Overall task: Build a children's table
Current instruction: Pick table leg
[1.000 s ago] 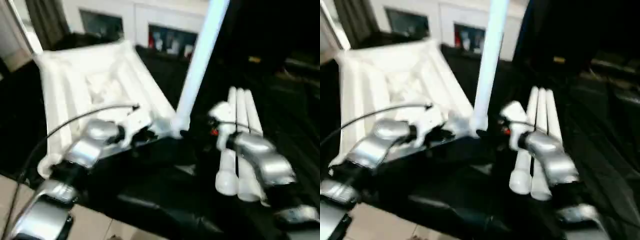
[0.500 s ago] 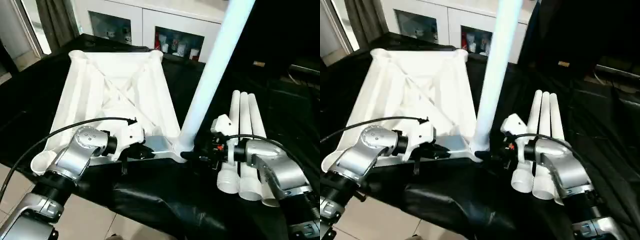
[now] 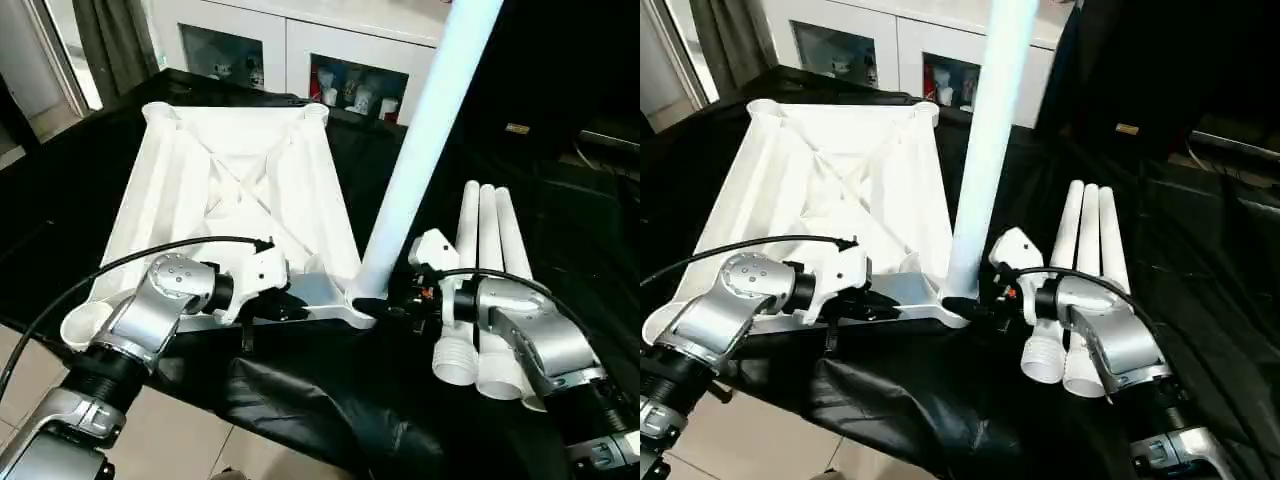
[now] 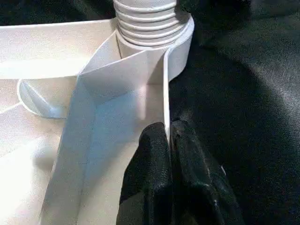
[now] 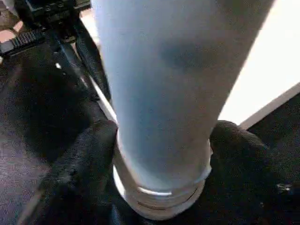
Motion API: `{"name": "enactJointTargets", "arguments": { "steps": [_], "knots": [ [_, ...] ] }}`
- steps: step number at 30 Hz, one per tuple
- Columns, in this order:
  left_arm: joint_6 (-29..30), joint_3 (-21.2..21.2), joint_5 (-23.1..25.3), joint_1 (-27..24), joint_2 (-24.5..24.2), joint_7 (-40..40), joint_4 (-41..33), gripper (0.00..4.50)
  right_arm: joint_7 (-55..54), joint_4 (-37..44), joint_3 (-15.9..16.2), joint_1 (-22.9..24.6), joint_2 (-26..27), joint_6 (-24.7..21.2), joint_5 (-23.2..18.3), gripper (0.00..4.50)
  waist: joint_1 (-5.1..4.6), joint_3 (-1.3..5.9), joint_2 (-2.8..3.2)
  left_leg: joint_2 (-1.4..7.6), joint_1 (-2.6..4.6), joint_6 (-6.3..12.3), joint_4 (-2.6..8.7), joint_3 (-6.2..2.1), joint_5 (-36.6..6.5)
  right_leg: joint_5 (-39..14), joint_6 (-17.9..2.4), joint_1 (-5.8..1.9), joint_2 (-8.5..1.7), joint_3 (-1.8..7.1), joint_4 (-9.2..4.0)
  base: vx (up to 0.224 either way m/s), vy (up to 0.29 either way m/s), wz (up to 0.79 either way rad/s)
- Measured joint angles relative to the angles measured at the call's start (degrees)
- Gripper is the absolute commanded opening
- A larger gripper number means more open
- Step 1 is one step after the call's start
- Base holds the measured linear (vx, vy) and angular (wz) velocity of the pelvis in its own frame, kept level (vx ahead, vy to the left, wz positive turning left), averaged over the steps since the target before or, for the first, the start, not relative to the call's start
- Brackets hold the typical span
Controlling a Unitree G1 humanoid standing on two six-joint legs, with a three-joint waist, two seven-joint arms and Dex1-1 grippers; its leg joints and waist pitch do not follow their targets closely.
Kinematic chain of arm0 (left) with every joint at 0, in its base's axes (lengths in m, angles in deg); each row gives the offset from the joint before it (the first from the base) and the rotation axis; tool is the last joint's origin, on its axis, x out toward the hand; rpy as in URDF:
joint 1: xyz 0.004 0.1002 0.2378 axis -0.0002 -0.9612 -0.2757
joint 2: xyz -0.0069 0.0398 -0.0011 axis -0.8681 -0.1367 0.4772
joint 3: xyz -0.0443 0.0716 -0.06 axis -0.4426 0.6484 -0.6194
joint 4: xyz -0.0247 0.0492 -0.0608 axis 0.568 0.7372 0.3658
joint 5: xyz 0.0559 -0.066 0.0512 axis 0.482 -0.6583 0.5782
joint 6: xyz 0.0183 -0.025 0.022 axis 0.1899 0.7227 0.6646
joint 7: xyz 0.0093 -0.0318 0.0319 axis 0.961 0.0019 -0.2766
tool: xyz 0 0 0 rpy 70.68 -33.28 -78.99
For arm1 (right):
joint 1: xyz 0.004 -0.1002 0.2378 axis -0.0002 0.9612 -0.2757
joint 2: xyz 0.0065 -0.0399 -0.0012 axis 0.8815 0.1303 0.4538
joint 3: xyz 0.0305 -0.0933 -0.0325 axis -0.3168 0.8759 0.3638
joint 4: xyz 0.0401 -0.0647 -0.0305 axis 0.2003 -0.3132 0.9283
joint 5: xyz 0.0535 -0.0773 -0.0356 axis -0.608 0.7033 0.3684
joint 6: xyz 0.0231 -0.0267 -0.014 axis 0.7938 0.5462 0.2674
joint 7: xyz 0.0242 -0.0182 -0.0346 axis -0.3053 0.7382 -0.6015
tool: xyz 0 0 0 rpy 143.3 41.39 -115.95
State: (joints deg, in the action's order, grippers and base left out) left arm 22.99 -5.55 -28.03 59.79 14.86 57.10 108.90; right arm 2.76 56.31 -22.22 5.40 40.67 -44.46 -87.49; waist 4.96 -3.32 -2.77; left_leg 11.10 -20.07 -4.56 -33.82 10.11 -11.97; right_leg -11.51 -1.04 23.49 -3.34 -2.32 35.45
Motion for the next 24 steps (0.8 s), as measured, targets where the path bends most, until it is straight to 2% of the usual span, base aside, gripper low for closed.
{"name": "enactJointTargets", "arguments": {
  "steps": [5,16,19,24],
  "knots": [
    [0.0,0.0,0.1,0.0,0.0,0.0,0.0,0.0,0.2,-0.1,0.1,0.0,0.1,0.1,0.2,2.79,0.03,0.0,-0.01,0.0,0.0,0.0,-0.1,-0.02,0.0,0.0,0.0,0.0,0.0,0.01,0.12,0.0,0.0,0.0],
    [0.8,0.2,0.5,-0.1,0.2,-1.3,0.0,0.0,-0.7,-1.6,-0.1,0.0,1.1,0.8,0.3,2.69,-0.01,0.06,-0.1,0.01,0.01,-0.06,-0.34,-0.07,0.0,0.0,0.0,-0.06,0.0,0.04,0.46,0.0,0.0,0.0],
    [3.3,-0.5,2.5,2.0,4.1,-8.4,3.6,0.0,-11.0,-6.5,-3.4,-0.5,6.6,2.3,1.5,2.69,-0.15,0.13,-0.29,0.01,0.16,-0.42,-0.36,-0.1,0.0,0.1,-0.1,-0.27,-0.01,0.03,0.54,0.0,0.0,0.0],
    [8.6,-1.4,3.9,5.8,11.8,-20.4,9.5,0.0,-28.8,-14.1,-8.7,-4.2,14.5,3.4,2.2,2.68,-0.51,0.12,-0.32,-0.01,0.17,-0.62,-0.38,-0.19,0.2,0.4,0.0,-0.27,-0.04,0.0,0.53,0.0,0.0,0.0]
  ]
}}
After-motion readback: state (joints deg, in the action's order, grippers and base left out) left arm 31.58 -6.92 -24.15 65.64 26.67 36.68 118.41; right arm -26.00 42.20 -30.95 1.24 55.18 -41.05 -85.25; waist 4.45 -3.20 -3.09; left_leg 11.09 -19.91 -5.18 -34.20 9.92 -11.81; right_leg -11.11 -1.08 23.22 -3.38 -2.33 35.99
